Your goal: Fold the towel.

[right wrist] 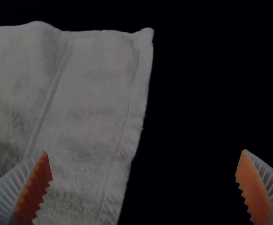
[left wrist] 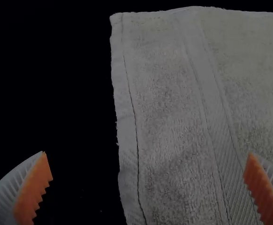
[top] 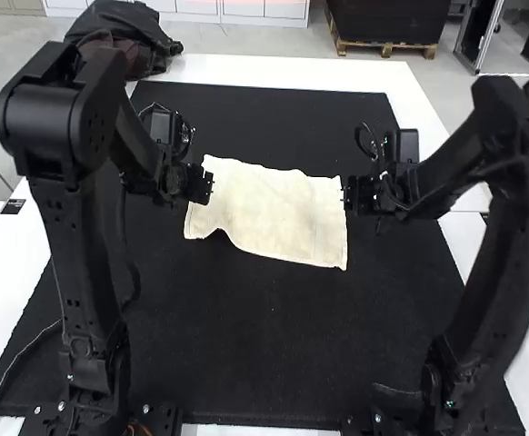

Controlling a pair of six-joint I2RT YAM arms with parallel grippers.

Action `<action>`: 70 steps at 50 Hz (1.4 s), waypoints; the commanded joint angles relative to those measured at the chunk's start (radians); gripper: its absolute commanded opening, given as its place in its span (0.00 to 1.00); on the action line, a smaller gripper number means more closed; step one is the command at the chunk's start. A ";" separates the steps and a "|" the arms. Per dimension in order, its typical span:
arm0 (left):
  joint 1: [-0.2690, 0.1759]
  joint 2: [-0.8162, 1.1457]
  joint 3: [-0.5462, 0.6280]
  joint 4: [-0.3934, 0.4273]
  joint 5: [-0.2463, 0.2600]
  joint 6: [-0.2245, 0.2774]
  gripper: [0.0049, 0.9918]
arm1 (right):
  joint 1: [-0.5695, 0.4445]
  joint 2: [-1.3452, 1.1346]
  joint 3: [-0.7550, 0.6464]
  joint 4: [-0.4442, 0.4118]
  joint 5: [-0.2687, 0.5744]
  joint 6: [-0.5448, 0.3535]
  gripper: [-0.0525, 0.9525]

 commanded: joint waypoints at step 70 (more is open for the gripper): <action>0.047 0.325 0.326 -0.035 0.014 -0.016 0.97 | 0.053 0.432 0.324 0.090 -0.009 -0.017 0.95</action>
